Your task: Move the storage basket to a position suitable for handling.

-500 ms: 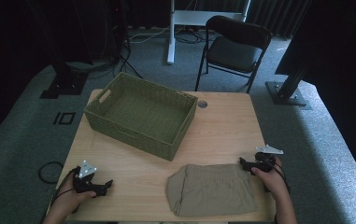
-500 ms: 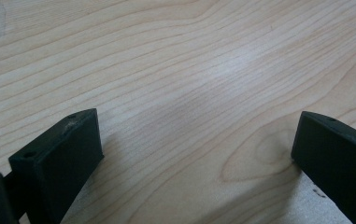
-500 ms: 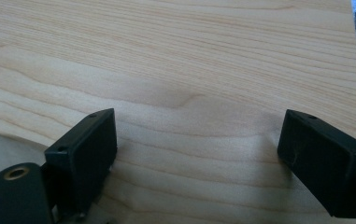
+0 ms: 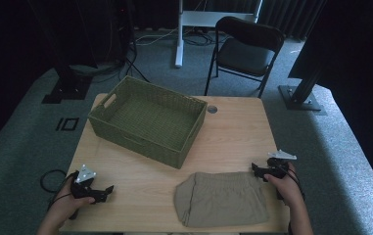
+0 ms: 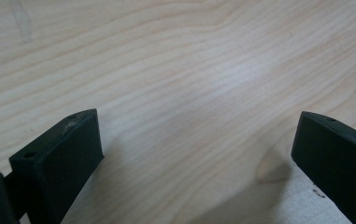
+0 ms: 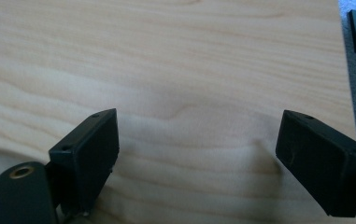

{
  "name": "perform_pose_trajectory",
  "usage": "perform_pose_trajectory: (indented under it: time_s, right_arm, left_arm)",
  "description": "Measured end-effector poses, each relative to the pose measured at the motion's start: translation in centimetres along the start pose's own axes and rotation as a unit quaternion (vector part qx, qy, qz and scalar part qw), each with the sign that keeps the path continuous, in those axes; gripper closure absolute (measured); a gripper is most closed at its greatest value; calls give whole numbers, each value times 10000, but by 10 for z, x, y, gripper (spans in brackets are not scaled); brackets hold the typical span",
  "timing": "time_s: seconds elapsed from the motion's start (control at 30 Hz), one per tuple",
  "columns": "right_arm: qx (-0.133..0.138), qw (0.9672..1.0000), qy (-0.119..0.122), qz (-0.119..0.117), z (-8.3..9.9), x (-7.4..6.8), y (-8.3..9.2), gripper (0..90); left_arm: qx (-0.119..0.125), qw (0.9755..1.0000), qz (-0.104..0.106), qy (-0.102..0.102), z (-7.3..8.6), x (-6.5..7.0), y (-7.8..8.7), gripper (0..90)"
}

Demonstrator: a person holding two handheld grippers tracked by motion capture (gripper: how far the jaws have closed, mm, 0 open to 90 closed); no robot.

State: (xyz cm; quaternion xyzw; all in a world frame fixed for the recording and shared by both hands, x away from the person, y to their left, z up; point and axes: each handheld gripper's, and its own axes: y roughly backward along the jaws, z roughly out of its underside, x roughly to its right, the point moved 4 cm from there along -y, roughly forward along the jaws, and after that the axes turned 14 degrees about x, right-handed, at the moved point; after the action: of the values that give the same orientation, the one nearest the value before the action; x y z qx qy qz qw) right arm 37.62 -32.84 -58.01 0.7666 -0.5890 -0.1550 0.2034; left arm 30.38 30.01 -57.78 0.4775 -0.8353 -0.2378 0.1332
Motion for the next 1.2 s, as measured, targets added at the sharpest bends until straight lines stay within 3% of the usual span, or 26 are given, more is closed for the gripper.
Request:
perform_pose_trajectory:
  time_s: [0.13,0.4,0.6,0.8,1.0,1.1,1.2]
  right_arm:
    - [96,9999,-78,22,-11,-1,2,131]
    - [308,9995,-25,-119,-36,-13,6,131]
    - [403,9987,-44,-305,-45,-30,4,131]
    - [433,9977,-96,-516,-49,-50,-1,131]
    - [514,9955,116,-782,-58,-77,-1,133]
    - [567,9939,199,-923,-64,-90,-2,133]
    - [586,9931,223,-991,-67,-99,-5,133]
  left_arm:
    - [11,10000,24,-51,-4,-4,-1,28]
    - [227,9997,-34,85,-23,-21,0,28]
    - [380,9991,-16,161,-35,-30,-1,28]
    - [448,9989,-138,65,-46,-39,-3,28]
    - [598,9980,-175,141,-64,-51,-3,31]
    - [711,9971,-242,152,-73,-55,-4,128]
    - [788,9962,-359,116,-81,-60,-4,128]
